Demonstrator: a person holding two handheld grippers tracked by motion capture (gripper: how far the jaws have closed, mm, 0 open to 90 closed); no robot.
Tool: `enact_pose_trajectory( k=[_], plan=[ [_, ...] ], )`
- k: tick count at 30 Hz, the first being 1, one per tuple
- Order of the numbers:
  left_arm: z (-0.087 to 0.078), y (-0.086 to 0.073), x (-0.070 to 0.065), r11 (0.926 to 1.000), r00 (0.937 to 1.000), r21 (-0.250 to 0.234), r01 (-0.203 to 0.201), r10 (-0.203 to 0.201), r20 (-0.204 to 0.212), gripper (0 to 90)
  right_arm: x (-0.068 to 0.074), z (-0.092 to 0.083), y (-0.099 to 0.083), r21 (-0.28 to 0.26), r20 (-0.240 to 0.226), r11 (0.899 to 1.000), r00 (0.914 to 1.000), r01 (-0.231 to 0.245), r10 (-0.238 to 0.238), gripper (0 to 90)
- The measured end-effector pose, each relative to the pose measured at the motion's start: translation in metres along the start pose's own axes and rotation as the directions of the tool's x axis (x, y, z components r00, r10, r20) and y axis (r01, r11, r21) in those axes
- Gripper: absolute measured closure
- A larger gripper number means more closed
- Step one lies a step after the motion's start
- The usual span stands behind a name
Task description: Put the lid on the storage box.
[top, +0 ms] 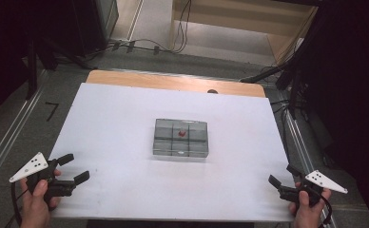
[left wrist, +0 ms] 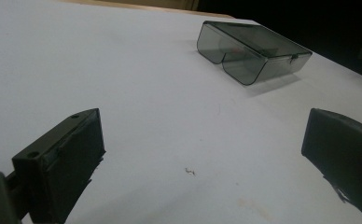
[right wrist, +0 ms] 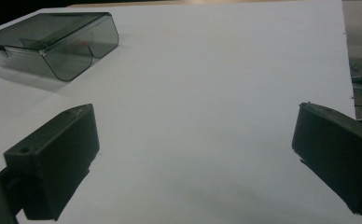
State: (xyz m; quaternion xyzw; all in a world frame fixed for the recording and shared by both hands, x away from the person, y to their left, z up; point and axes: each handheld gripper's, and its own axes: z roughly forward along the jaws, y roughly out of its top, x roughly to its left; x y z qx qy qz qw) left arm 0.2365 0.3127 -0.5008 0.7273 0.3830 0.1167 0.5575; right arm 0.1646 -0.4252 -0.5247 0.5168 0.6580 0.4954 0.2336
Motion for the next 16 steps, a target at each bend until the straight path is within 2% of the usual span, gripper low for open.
enact_pose_trajectory(
  k=[16],
  plan=[
    [0.0019,-0.0002,-0.0014,0.9998,0.9999,0.014,-0.011,0.011,-0.001,0.0,0.0009,0.0004,-0.0005,0.006,0.006,1.000,1.0000,-0.005,0.005,0.0]
  ],
)
